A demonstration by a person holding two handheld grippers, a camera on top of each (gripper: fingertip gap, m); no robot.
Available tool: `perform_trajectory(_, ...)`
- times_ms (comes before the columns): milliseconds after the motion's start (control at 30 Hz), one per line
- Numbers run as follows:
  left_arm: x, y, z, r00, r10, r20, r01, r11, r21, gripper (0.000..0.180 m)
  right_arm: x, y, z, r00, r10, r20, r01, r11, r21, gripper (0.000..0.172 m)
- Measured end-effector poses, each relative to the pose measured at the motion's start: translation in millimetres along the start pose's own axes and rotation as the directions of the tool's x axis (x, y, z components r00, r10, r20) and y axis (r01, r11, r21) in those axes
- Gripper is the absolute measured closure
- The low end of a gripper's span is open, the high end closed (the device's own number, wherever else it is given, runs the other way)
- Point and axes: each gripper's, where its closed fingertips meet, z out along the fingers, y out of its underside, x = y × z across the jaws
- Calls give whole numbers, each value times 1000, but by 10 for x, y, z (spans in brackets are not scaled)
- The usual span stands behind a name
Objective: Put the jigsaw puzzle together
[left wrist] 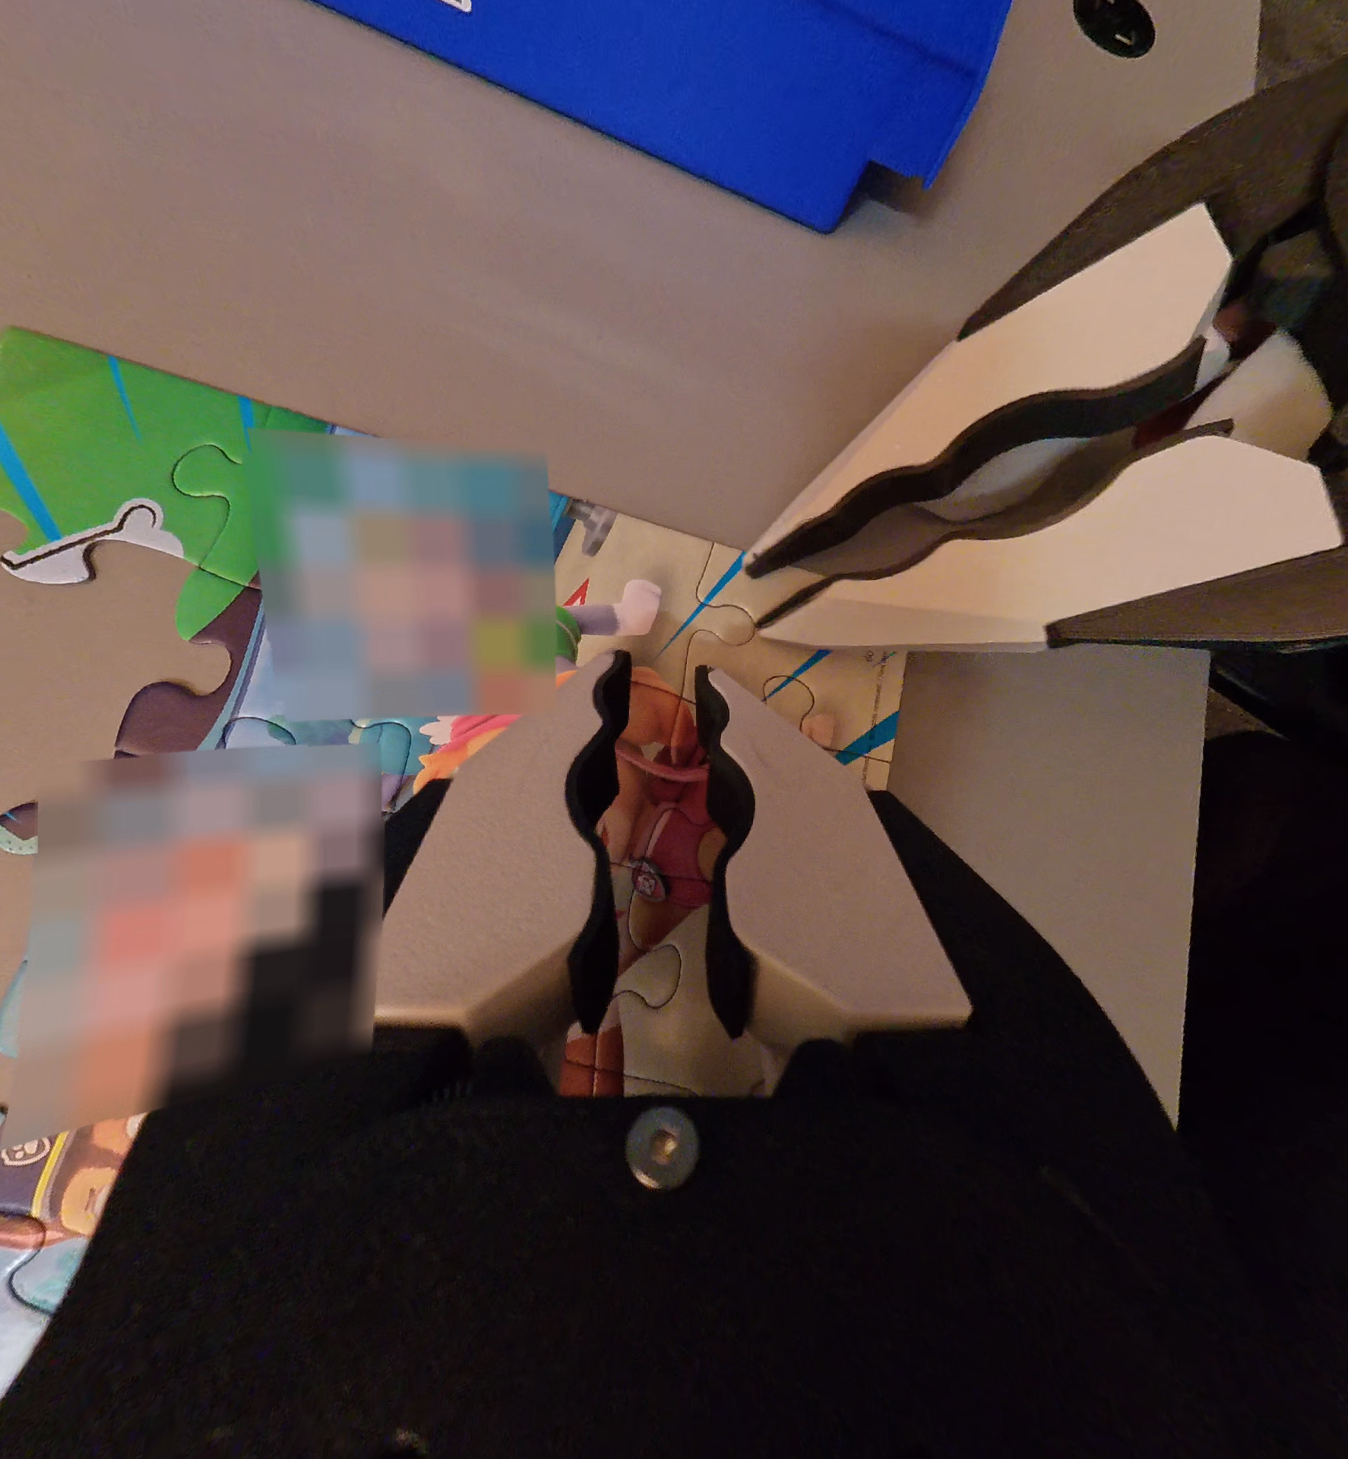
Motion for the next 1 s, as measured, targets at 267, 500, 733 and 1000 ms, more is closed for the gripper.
perform_trajectory(267, 8, 0, 1, 1000, -15, -7, 15, 1000, 2, 168, -243, 44, -28, 994, -57, 92, 61, 997, -37, 172)
perform_trajectory(500, 8, 0, 0, 1000, -27, -13, 27, 1000, 6, 169, -272, 120, -116, 995, -63, 79, 64, 998, -18, 172)
perform_trajectory(733, 8, 0, 0, 999, -40, -19, 40, 999, 8, 170, -72, 36, -33, 999, -41, -3, 41, 999, 11, 172)
perform_trajectory(1000, -5, 1, -2, 997, -76, -32, 76, 997, 21, 174, -15, -61, 78, 999, -23, 48, 23, 1000, 6, 172)
